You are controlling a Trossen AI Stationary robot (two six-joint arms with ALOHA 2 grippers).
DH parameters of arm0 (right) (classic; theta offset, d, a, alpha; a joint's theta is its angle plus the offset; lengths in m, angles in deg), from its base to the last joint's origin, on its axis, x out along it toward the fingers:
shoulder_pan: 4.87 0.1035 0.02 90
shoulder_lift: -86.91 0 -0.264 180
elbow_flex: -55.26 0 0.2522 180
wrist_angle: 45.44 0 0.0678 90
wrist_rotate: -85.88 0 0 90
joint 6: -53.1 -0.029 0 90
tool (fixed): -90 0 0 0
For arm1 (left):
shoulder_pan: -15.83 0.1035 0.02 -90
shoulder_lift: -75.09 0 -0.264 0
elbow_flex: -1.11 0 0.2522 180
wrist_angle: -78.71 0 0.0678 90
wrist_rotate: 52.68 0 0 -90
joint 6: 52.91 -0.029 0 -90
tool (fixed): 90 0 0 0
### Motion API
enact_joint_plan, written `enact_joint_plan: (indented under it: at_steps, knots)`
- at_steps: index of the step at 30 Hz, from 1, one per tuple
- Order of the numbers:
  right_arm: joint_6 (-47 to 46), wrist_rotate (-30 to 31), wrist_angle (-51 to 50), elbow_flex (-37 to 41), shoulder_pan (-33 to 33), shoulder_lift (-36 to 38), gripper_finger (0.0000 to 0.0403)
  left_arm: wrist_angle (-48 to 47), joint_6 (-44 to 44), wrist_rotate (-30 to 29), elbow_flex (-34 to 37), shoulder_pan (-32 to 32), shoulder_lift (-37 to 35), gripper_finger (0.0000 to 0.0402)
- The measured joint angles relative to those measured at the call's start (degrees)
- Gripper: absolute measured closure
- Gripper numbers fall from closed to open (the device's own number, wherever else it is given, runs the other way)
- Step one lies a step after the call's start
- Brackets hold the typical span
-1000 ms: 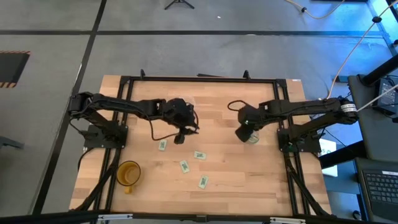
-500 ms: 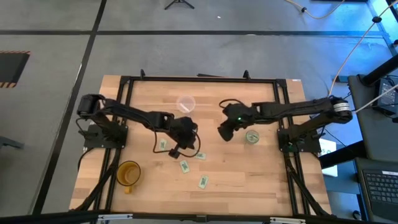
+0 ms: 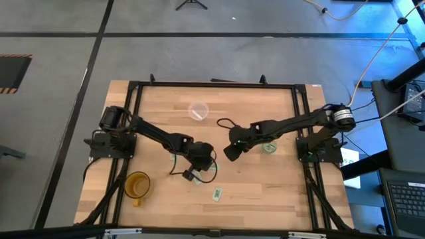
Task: Pick and place Stevia / Truvia into bins
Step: Put the stevia packet into the transparent container
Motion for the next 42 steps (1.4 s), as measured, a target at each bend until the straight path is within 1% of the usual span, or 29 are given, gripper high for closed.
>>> enact_joint_plan:
  at_steps: [2, 5, 12, 15, 18, 24, 29, 34, 38, 42]
  knots:
    - [-0.75, -0.79, 0.25, 0.01, -0.05, -0.18, 0.0271, -0.04, 0.04, -0.74, 0.0, -0.34, -0.12, 0.04]
    - [-1.05, -0.98, 0.91, 0.01, -0.03, -0.18, 0.0271, 0.01, -0.15, -4.33, -0.04, -0.42, -0.55, 0.04]
    - [-2.49, -1.08, 3.01, 0.0, -0.08, -0.18, 0.0271, 2.64, -4.04, -10.24, -0.09, -1.27, -0.9, 0.04]
    - [-3.35, -2.45, 2.99, 0.0, -0.53, -0.18, 0.0271, 1.54, -3.37, -14.94, -0.09, -1.73, -0.9, 0.04]
    - [-3.59, -3.5, 2.97, 0.01, -0.6, -0.18, 0.0271, 1.88, -3.04, -19.5, -0.09, -3.42, -0.9, 0.04]
    - [-3.91, -3.83, 2.94, 0.01, -0.6, -0.18, 0.0271, 2.63, -1.54, -25.09, -0.09, -8.18, -0.9, 0.04]
    - [-4.65, -4.97, 3.51, 0.01, -0.6, -0.18, 0.0271, 1.84, -1.49, -26.66, -0.09, -9.02, -0.87, 0.04]
    - [-5.1, -5.44, 8.31, -0.01, 0.26, -0.56, 0.0271, 3.36, -1.57, -27.81, 1.54, -8.75, -0.9, 0.04]
    - [-5.09, -5.46, 11.77, -0.01, 0.97, -2.79, 0.0271, 4.65, -2.2, -28.27, 3.09, -8.48, -0.8, 0.04]
    - [-5.28, -5.44, 13.67, -0.01, 1.0, -5.48, 0.0271, 8.08, -3.06, -29.27, 5.04, -9.01, -0.39, 0.04]
